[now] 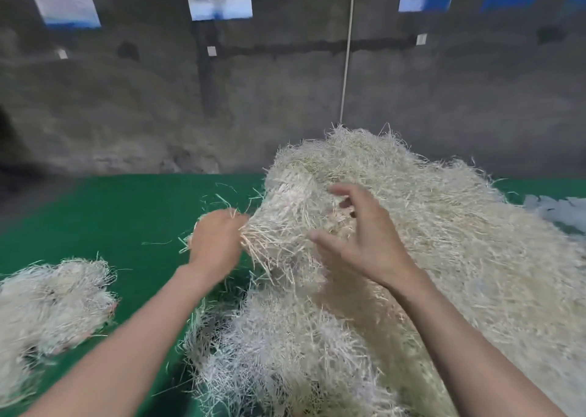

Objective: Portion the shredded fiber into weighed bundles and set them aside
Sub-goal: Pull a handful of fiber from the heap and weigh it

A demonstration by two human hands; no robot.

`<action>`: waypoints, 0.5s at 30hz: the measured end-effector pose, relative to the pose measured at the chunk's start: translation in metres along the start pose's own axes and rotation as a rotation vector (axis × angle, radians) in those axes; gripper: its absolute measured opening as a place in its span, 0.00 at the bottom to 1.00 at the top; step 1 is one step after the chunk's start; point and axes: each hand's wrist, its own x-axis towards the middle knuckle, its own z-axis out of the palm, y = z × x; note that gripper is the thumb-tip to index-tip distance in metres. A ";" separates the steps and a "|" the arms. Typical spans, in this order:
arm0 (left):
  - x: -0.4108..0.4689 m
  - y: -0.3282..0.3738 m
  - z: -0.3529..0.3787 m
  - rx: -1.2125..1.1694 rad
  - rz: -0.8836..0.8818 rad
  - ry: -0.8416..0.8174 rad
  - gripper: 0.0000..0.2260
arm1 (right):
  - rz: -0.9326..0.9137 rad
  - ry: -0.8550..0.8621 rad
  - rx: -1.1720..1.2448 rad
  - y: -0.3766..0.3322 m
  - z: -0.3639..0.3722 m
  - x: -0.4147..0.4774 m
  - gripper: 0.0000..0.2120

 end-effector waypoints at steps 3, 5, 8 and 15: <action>-0.002 0.011 -0.011 -0.112 0.106 0.149 0.12 | -0.046 0.046 0.288 -0.031 -0.004 0.020 0.40; -0.002 0.023 -0.013 -0.246 0.133 0.197 0.07 | 0.039 -0.206 0.417 -0.047 0.013 0.023 0.48; -0.001 0.037 -0.020 -0.788 -0.155 0.206 0.08 | 0.083 -0.338 0.520 -0.058 0.049 0.010 0.48; -0.004 0.032 -0.044 -1.514 -0.206 -0.216 0.28 | 0.721 -0.228 1.116 -0.021 0.053 0.004 0.26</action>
